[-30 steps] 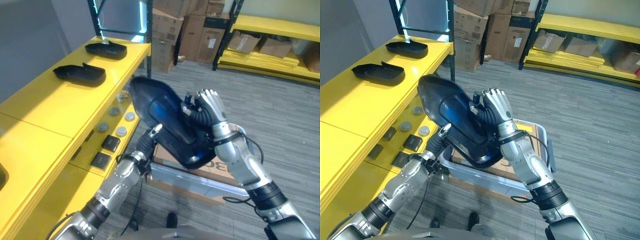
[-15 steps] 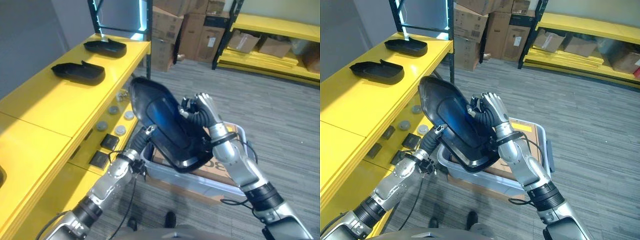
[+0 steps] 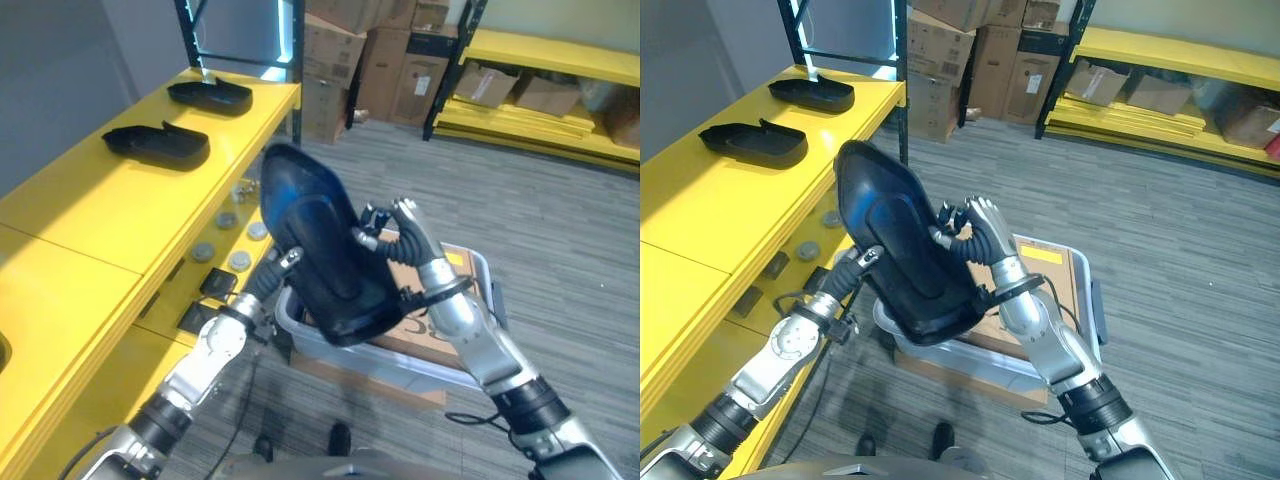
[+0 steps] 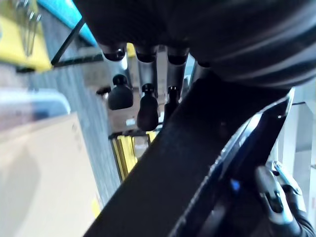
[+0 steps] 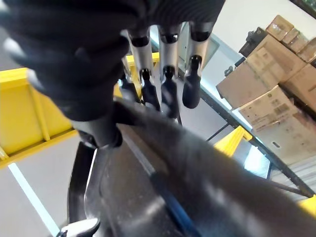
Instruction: Move parts from the plastic box to the shelf.
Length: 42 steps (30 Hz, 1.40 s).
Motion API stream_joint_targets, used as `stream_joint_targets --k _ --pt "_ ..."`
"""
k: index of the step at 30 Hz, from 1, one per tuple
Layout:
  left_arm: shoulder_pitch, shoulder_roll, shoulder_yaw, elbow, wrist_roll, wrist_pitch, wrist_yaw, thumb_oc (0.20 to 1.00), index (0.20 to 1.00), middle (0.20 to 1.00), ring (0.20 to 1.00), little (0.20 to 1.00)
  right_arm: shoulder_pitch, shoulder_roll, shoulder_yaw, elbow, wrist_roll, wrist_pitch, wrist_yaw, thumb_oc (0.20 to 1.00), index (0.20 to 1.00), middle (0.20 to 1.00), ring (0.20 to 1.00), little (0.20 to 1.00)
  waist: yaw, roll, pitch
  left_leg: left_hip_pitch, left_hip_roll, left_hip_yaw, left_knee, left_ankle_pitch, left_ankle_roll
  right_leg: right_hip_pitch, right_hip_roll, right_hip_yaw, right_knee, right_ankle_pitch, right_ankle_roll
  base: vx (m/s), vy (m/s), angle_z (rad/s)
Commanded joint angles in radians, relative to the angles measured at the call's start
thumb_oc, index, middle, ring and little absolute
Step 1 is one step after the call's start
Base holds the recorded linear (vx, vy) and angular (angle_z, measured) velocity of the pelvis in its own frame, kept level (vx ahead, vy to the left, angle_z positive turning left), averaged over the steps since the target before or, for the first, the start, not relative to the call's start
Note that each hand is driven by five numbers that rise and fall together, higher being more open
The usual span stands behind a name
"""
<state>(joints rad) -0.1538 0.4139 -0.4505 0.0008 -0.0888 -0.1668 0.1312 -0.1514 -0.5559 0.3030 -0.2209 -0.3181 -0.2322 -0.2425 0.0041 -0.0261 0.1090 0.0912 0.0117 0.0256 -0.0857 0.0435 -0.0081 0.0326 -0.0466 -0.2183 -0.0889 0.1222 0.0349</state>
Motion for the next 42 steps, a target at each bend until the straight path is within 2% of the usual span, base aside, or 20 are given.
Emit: stream_joint_targets --k 1,6,10,17,20,21,22,25,26,28,29,30,31,32,34,35,36,40,41,42 --pt "-0.024 0.053 0.084 -0.008 0.229 -0.080 0.112 0.200 0.200 0.200 0.200 0.200 0.027 0.030 -0.064 -0.142 0.082 -0.125 -0.027 1.000 1.000 1.000 1.000 1.000 0.006 -0.014 -0.018 0.009 0.086 0.015 0.004 -0.088 -0.047 0.068 -0.073 -0.025 0.028 -0.172 0.080 0.00 0.000 0.00" --pt "0.047 0.103 0.180 -0.030 0.422 -0.101 0.203 0.200 0.200 0.200 0.200 0.200 0.142 0.045 -0.151 -0.128 0.100 -0.131 -0.037 1.000 1.000 1.000 1.000 1.000 0.000 -0.016 -0.024 0.016 0.089 0.018 0.001 -0.100 -0.050 0.073 -0.069 -0.023 0.025 -0.180 0.083 0.01 -0.003 0.00" --pt "0.106 0.115 0.256 -0.043 0.500 -0.108 0.254 0.200 0.200 0.200 0.200 0.200 0.205 0.055 -0.200 -0.103 0.098 -0.130 -0.037 1.000 1.000 1.000 1.000 1.000 -0.003 -0.016 -0.024 0.018 0.089 0.019 0.001 -0.102 -0.050 0.070 -0.069 -0.019 0.025 -0.179 0.085 0.00 0.000 0.00" --pt "0.224 0.109 0.407 -0.112 0.482 -0.115 0.307 0.200 0.200 0.200 0.200 0.200 0.213 0.092 -0.189 -0.064 0.181 -0.132 0.013 1.000 1.000 1.000 1.000 1.000 0.019 -0.014 -0.017 0.012 0.088 0.015 0.005 -0.100 -0.049 0.059 -0.069 -0.014 0.037 -0.181 0.085 0.00 -0.009 -0.06" --pt "0.265 0.082 0.475 -0.189 0.403 -0.139 0.316 0.200 0.200 0.200 0.200 0.200 0.187 0.101 -0.149 -0.050 0.232 -0.137 0.047 1.000 1.000 1.000 1.000 1.000 0.053 -0.012 -0.001 -0.003 0.096 -0.022 0.029 -0.103 -0.062 0.073 -0.069 -0.043 0.050 -0.203 0.073 0.00 -0.065 0.05" --pt "0.267 0.082 0.478 -0.193 0.402 -0.137 0.313 0.200 0.200 0.200 0.200 0.200 0.185 0.101 -0.148 -0.049 0.233 -0.138 0.047 1.000 1.000 1.000 1.000 1.000 0.050 -0.013 0.000 -0.008 0.094 -0.025 0.031 -0.098 -0.061 0.071 -0.070 -0.046 0.049 -0.199 0.073 0.02 -0.123 0.56" --pt "0.270 0.073 0.519 -0.249 0.368 -0.150 0.329 0.200 0.200 0.200 0.200 0.200 0.151 0.097 -0.129 -0.038 0.261 -0.144 0.065 1.000 1.000 1.000 1.000 1.000 0.091 -0.014 0.016 -0.052 0.095 -0.079 0.077 -0.097 -0.078 0.087 -0.073 -0.100 0.047 -0.211 0.060 -0.04 -0.127 0.75" --pt "0.243 0.061 0.555 -0.317 0.339 -0.168 0.365 0.200 0.200 0.200 0.200 0.200 0.103 0.082 -0.115 -0.017 0.284 -0.149 0.070 1.000 1.000 1.000 1.000 1.000 0.165 -0.004 0.047 -0.138 0.086 -0.182 0.131 -0.069 -0.120 0.118 -0.076 -0.212 0.048 -0.238 0.040 -0.06 -0.155 0.99" --pt "0.240 0.057 0.560 -0.329 0.336 -0.168 0.367 0.200 0.200 0.200 0.200 0.200 0.094 0.080 -0.111 -0.009 0.294 -0.149 0.075 1.000 1.000 1.000 1.000 1.000 0.177 0.001 0.048 -0.154 0.083 -0.215 0.128 -0.061 -0.126 0.127 -0.074 -0.246 0.046 -0.243 0.036 -0.03 -0.083 1.76" --pt "0.241 0.056 0.561 -0.332 0.336 -0.167 0.366 0.200 0.200 0.200 0.200 0.200 0.092 0.079 -0.111 -0.007 0.294 -0.151 0.076 1.000 1.000 1.000 1.000 1.000 0.168 0.002 0.049 -0.157 0.083 -0.224 0.129 -0.060 -0.128 0.130 -0.073 -0.255 0.045 -0.245 0.035 0.01 -0.067 2.03" --pt "0.241 0.040 0.572 -0.359 0.323 -0.174 0.375 0.200 0.200 0.200 0.200 0.200 0.080 0.074 -0.104 0.011 0.310 -0.149 0.089 1.000 1.000 1.000 1.000 1.000 0.209 0.013 0.045 -0.168 0.083 -0.281 0.106 -0.045 -0.142 0.159 -0.061 -0.324 0.036 -0.263 0.023 0.09 -0.152 1.22" --pt "0.238 0.030 0.574 -0.362 0.309 -0.179 0.377 0.200 0.200 0.200 0.200 0.200 0.083 0.067 -0.107 0.019 0.306 -0.149 0.090 1.000 1.000 1.000 1.000 1.000 0.212 0.013 0.043 -0.173 0.095 -0.286 0.092 -0.046 -0.155 0.179 -0.050 -0.341 0.032 -0.295 0.016 0.06 -0.080 0.61" --pt "0.235 0.015 0.566 -0.377 0.291 -0.190 0.383 0.200 0.200 0.200 0.200 0.200 0.073 0.053 -0.113 0.030 0.300 -0.148 0.083 1.000 1.000 1.000 1.000 1.000 0.213 0.014 0.052 -0.197 0.116 -0.217 0.089 -0.021 -0.159 0.182 -0.062 -0.403 0.033 -0.298 0.018 0.04 0.072 1.25" --pt "0.237 0.010 0.565 -0.387 0.288 -0.193 0.384 0.200 0.200 0.200 0.200 0.200 0.064 0.050 -0.111 0.036 0.299 -0.149 0.078 1.000 1.000 1.000 1.000 1.000 0.202 0.011 0.054 -0.216 0.133 -0.113 0.091 0.001 -0.157 0.183 -0.074 -0.436 0.034 -0.293 0.026 -0.06 0.194 1.97" --pt "0.243 0.016 0.566 -0.407 0.292 -0.198 0.384 0.200 0.200 0.200 0.200 0.200 0.055 0.052 -0.106 0.029 0.290 -0.148 0.071 1.000 1.000 1.000 1.000 1.000 0.179 0.005 0.047 -0.214 0.196 0.124 0.085 0.021 -0.130 0.175 -0.094 -0.481 0.045 -0.277 0.036 -0.04 0.192 1.98" --pt "0.244 0.020 0.565 -0.411 0.290 -0.199 0.390 0.200 0.200 0.200 0.200 0.200 0.055 0.058 -0.106 0.024 0.285 -0.146 0.065 1.000 1.000 1.000 1.000 1.000 0.171 0.007 0.038 -0.205 0.222 0.215 0.083 0.031 -0.124 0.175 -0.102 -0.503 0.048 -0.273 0.036 0.05 0.256 1.23" --pt "0.250 0.020 0.570 -0.413 0.275 -0.199 0.400 0.200 0.200 0.200 0.200 0.200 0.063 0.074 -0.103 0.012 0.286 -0.139 0.062 1.000 1.000 1.000 1.000 1.000 0.179 0.011 0.021 -0.194 0.220 0.249 0.072 0.031 -0.121 0.178 -0.114 -0.511 0.049 -0.265 0.041 0.07 0.194 0.86" --pt "0.260 0.025 0.586 -0.427 0.276 -0.204 0.405 0.200 0.200 0.200 0.200 0.200 0.074 0.094 -0.098 0.000 0.288 -0.128 0.070 1.000 1.000 1.000 1.000 1.000 0.183 0.009 0.003 -0.183 0.188 0.224 0.061 0.005 -0.108 0.178 -0.146 -0.508 0.056 -0.252 0.057 0.11 0.197 0.39" --pt "0.250 0.032 0.587 -0.431 0.282 -0.205 0.405 0.200 0.200 0.200 0.200 0.200 0.067 0.102 -0.089 0.009 0.290 -0.126 0.074 1.000 1.000 1.000 1.000 1.000 0.189 0.006 0.003 -0.189 0.175 0.220 0.080 -0.003 -0.100 0.181 -0.167 -0.513 0.064 -0.247 0.063 0.15 0.342 0.20" --pt "0.225 0.039 0.580 -0.472 0.228 -0.235 0.372 0.200 0.200 0.200 0.200 0.200 0.056 0.120 -0.072 0.010 0.299 -0.125 0.088 1.000 1.000 1.000 1.000 1.000 0.191 -0.005 -0.003 -0.197 0.138 0.221 0.112 -0.041 -0.072 0.187 -0.215 -0.518 0.098 -0.234 0.078 0.14 0.331 0.15"
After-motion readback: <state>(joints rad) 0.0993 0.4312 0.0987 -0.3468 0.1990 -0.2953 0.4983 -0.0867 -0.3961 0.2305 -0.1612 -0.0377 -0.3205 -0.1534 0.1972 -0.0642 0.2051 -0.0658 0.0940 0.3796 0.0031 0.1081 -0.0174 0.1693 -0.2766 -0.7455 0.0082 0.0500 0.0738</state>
